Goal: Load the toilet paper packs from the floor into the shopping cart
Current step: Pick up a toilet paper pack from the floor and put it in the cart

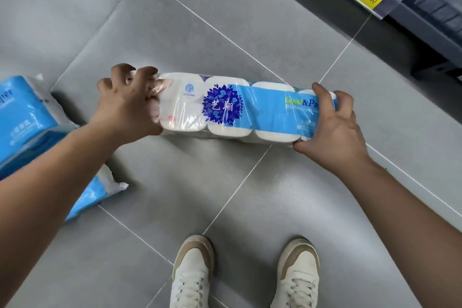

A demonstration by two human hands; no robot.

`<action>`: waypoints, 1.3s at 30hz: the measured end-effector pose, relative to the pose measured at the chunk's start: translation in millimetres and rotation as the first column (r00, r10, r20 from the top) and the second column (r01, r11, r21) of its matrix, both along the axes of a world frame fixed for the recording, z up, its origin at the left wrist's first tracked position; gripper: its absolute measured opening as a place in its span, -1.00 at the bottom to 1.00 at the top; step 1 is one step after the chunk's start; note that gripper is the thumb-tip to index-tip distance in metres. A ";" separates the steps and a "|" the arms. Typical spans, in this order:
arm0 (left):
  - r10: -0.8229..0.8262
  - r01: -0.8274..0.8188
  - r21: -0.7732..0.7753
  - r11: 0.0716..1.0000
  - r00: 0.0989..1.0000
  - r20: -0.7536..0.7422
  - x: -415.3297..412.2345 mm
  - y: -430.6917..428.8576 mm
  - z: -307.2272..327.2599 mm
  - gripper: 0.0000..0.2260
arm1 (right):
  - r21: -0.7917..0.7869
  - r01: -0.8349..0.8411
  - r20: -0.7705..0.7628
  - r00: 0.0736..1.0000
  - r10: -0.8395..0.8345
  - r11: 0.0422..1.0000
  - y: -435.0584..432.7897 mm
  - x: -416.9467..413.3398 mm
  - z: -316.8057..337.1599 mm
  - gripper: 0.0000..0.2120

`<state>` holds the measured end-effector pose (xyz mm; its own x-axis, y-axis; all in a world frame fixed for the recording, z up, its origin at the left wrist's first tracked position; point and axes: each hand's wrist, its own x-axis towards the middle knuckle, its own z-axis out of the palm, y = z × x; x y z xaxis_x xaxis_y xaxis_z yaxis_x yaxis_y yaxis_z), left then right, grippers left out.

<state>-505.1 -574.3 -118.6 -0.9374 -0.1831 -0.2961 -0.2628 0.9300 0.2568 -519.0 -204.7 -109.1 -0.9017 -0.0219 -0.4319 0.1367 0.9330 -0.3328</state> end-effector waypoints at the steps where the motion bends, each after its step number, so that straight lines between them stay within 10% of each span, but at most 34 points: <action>1: -0.004 0.004 0.001 1.000 1.000 -0.027 -1.5 0.5 11.8 -0.13 | -0.004 0.001 -0.011 1.000 -0.001 1.000 1.9 -0.9 11.7 0.08; 26: 0.070 -0.042 0.107 0.993 0.960 -0.270 25.5 69.7 567.3 -0.01 | -0.049 -0.022 -0.253 0.967 0.009 0.999 67.8 3.6 564.6 0.14; 39: -0.210 0.250 0.013 0.968 0.841 -0.499 55.3 89.6 845.5 -0.04 | -0.002 0.075 -0.395 0.916 -0.069 0.997 115.3 101.2 851.9 0.14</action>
